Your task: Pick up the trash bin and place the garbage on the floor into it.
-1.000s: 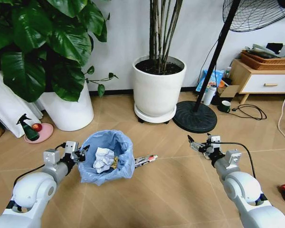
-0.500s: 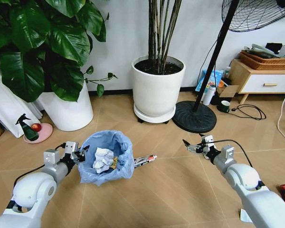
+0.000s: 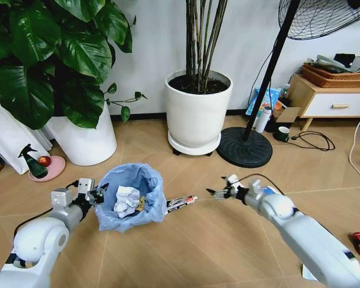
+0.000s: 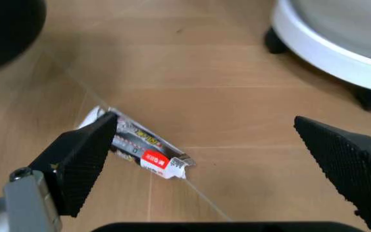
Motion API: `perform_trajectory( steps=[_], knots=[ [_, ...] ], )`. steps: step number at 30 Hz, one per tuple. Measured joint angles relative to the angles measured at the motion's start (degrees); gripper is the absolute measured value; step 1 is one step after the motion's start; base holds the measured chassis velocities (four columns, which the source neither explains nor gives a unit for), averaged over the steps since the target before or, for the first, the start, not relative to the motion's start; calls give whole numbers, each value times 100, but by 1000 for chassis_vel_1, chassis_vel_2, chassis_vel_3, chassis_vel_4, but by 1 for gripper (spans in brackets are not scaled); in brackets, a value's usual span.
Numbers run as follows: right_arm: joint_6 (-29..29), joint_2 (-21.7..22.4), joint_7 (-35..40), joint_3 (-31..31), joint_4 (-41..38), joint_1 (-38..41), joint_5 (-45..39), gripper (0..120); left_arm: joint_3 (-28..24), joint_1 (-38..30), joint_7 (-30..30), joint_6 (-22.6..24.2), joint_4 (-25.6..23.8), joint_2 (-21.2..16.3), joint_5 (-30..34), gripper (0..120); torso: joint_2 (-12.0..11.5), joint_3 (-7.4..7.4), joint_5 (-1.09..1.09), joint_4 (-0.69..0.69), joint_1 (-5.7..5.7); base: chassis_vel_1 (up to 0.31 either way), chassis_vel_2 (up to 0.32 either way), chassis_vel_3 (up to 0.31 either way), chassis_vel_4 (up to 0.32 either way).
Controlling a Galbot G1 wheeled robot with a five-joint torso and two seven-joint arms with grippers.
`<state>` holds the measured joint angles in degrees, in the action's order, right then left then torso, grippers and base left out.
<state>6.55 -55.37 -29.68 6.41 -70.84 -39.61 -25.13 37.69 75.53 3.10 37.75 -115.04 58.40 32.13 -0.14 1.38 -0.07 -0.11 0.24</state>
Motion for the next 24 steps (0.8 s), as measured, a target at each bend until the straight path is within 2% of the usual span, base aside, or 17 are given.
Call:
perform_trajectory(
  steps=[3,8,10,11,15,17,24],
  knots=[
    [-339,-230,-411,629,823,555,202,100,37,-87,21,24,125,-101,107,2,0,0,2,-1,0,0,0,0,0],
    [-695,-588,-791,1147,1543,980,444,100,61,-115,53,36,188,-167,216,2,0,0,0,-3,0,0,0,0,0],
    [-885,-958,-954,1398,1975,1194,610,100,71,-121,60,44,204,-185,301,2,0,0,-1,-4,0,0,0,0,0],
    [-961,-1182,-1037,1469,2189,1287,778,100,70,-126,65,47,212,-185,339,2,0,0,2,0,0,0,0,0,0],
    [-1028,-1404,-1120,1543,2437,1379,941,100,71,-133,66,48,223,-183,364,2,0,0,3,0,0,0,0,0,0],
    [-1052,-1648,-1155,1668,2761,1503,1128,100,72,-136,66,49,229,-180,382,2,0,0,-1,1,0,0,0,0,0],
    [-1121,-1984,-1268,1761,3534,1750,1487,100,73,-129,63,68,183,-228,496,2,0,0,1,-3,0,0,0,0,0]
  ],
)
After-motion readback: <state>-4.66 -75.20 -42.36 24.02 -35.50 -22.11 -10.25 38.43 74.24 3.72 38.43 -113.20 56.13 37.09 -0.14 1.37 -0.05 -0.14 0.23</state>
